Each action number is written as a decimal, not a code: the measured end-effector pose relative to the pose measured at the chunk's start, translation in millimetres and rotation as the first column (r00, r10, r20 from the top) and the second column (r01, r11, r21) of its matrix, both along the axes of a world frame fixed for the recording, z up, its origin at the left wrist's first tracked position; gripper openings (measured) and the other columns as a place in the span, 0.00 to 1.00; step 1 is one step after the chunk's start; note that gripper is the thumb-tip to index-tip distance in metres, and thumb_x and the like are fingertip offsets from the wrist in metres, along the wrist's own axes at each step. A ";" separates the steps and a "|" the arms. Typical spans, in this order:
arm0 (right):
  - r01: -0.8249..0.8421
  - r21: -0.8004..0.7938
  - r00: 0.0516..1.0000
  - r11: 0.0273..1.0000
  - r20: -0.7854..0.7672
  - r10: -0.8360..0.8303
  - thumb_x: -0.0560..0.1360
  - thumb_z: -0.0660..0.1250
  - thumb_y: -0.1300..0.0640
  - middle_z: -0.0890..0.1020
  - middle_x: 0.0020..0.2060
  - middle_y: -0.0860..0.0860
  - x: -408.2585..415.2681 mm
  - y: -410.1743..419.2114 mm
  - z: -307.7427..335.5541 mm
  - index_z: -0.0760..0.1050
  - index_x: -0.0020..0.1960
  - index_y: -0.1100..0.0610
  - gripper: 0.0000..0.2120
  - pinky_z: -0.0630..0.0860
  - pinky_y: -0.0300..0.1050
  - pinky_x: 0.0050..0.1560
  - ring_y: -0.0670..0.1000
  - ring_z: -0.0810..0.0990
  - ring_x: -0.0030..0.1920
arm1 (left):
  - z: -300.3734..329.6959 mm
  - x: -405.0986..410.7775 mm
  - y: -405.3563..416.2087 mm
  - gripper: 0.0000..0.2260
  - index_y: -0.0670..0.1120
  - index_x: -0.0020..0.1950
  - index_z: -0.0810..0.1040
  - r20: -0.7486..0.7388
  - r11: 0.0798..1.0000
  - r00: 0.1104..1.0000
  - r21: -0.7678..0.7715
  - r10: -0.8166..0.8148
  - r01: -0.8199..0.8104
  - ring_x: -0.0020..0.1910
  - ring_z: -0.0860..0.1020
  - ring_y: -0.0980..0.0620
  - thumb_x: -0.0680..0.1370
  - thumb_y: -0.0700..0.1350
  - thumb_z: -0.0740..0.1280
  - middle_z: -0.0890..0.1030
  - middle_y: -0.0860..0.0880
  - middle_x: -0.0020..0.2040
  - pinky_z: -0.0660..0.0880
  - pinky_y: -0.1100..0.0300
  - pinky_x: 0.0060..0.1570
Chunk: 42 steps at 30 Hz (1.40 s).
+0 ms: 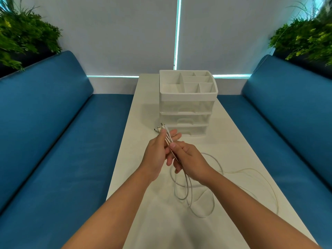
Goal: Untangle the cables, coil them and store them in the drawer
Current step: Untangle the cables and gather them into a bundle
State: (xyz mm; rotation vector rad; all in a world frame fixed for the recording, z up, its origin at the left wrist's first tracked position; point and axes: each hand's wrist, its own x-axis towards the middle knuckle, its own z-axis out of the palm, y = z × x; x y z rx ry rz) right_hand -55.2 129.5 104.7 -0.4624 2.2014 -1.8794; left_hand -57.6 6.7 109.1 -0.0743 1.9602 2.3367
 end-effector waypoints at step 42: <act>0.027 -0.051 0.993 0.998 0.119 -0.020 0.77 0.67 0.55 0.78 0.26 0.55 18.1 31.1 -4.7 0.74 0.40 0.59 0.10 0.75 0.57 0.42 0.50 0.74 0.23 | 31.2 -3.1 -28.8 0.18 0.47 0.68 0.72 -0.135 0.919 0.963 0.353 0.235 -0.175 0.58 0.82 0.47 0.85 0.53 0.52 0.83 0.47 0.59 0.77 0.52 0.60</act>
